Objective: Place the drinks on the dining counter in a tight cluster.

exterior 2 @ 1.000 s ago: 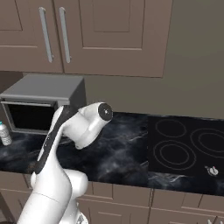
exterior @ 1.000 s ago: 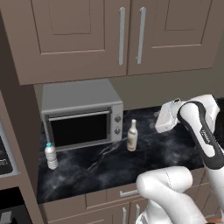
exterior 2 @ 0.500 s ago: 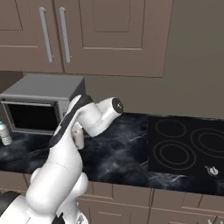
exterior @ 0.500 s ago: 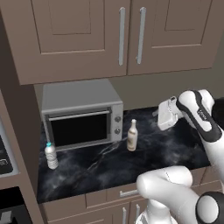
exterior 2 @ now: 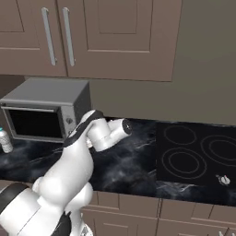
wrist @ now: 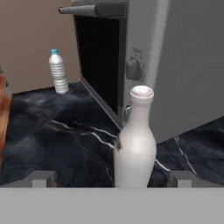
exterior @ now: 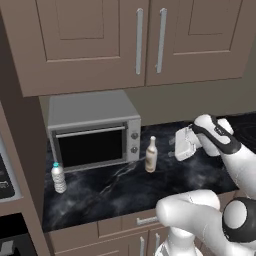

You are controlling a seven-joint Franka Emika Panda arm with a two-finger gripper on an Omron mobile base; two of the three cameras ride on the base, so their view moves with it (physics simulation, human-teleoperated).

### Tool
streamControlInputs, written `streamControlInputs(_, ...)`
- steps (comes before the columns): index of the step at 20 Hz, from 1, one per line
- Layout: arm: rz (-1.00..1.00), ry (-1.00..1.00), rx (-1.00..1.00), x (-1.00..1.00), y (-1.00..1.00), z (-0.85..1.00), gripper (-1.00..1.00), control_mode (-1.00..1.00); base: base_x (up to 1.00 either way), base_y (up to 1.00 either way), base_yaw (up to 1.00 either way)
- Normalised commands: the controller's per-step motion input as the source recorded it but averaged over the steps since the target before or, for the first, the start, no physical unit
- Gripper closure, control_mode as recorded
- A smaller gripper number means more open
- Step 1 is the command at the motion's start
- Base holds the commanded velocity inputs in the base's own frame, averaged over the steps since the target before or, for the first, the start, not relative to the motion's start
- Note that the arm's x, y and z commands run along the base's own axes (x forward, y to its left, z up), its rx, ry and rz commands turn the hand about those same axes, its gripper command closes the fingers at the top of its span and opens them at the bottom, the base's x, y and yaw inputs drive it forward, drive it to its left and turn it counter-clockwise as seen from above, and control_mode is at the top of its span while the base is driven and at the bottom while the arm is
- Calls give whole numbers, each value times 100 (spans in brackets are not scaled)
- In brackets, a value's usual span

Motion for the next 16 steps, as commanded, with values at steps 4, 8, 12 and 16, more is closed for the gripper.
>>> streamControlInputs(4, 17, 2, 8, 22, -9, -28, -100, -100, 0, 0, 0)
streamControlInputs(8, 16, 8, 13, 12, -22, 0, -100, -100, 0, 0, 0)
streamControlInputs(12, 0, 4, 1, 42, 0, 0, -100, -100, 0, 0, 0)
streamControlInputs(16, -1, 1, 0, 42, 0, -6, -100, -100, 0, 0, 0)
